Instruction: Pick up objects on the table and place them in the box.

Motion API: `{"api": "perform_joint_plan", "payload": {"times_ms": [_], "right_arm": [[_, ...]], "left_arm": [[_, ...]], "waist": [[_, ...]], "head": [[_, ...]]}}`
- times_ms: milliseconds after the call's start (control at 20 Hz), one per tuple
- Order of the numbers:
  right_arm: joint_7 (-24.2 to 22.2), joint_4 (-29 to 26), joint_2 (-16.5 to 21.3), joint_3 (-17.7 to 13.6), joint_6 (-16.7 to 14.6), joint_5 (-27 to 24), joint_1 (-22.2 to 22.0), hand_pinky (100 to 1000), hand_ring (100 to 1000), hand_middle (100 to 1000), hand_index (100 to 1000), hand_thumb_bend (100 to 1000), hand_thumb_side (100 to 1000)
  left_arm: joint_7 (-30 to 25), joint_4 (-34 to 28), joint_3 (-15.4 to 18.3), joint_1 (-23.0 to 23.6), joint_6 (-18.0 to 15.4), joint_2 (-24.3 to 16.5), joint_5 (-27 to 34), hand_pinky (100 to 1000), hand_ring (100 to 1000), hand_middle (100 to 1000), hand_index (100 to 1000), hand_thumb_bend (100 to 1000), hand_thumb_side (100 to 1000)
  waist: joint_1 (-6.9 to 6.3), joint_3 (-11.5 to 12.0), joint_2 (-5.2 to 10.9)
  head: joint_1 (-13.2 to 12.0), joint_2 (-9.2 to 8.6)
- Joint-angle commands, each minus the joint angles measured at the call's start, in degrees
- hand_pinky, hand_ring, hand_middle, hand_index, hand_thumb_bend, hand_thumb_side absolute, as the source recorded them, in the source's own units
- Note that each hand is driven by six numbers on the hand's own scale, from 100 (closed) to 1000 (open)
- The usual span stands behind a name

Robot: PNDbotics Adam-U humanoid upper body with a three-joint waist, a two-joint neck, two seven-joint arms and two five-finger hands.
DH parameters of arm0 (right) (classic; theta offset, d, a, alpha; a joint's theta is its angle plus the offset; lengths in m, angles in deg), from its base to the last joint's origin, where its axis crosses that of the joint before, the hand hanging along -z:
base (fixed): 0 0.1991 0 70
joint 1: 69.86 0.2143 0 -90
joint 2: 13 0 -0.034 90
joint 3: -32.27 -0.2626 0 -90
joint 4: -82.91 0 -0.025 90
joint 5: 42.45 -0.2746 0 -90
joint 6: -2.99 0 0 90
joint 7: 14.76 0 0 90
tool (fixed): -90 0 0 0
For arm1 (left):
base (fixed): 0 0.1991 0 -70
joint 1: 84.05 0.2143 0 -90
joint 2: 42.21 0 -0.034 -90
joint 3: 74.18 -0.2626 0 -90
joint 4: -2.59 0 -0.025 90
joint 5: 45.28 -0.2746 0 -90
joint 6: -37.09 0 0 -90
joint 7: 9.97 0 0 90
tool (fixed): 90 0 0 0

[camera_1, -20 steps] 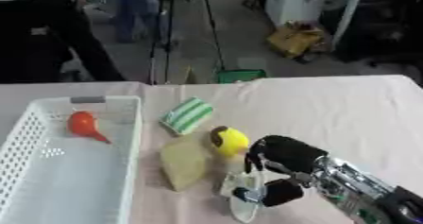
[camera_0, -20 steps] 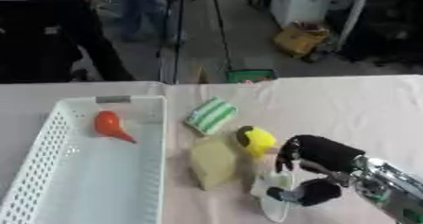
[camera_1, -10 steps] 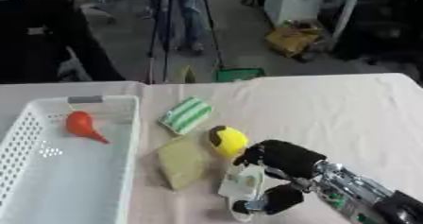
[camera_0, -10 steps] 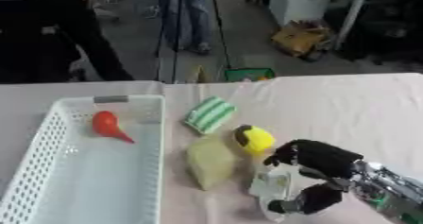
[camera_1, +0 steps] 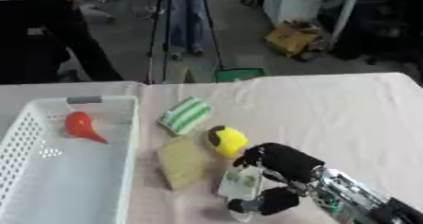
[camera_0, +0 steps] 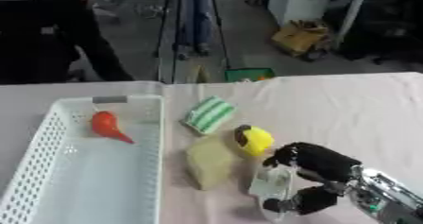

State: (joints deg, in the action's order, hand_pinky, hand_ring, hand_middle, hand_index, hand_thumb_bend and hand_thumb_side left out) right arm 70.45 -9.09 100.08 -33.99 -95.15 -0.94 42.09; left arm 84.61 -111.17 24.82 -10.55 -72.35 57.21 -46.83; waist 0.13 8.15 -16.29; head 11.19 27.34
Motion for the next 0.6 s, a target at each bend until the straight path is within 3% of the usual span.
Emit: {"api": "perform_joint_plan", "payload": {"times_ms": [50, 600], "right_arm": [[1.53, 0.13, -0.57, -0.88, 1.65, 0.08, 0.93, 845, 797, 667, 846, 624, 923], [3.12, 1.16, -2.68, -0.70, 4.54, 1.24, 1.00, 840, 786, 617, 817, 598, 887]], "left_arm": [[-0.30, -0.83, -0.10, -0.69, -0.01, -0.28, 0.11, 1000, 930, 954, 914, 100, 1000], [-0.49, -0.83, -0.14, -0.73, 0.00, -0.15, 0.15, 1000, 930, 956, 913, 100, 1000]], "waist": [[-0.12, -0.01, 0.74], [-0.24, 0.02, 0.63]], "head": [[0.25, -0.76], [0.42, -0.80]]}}
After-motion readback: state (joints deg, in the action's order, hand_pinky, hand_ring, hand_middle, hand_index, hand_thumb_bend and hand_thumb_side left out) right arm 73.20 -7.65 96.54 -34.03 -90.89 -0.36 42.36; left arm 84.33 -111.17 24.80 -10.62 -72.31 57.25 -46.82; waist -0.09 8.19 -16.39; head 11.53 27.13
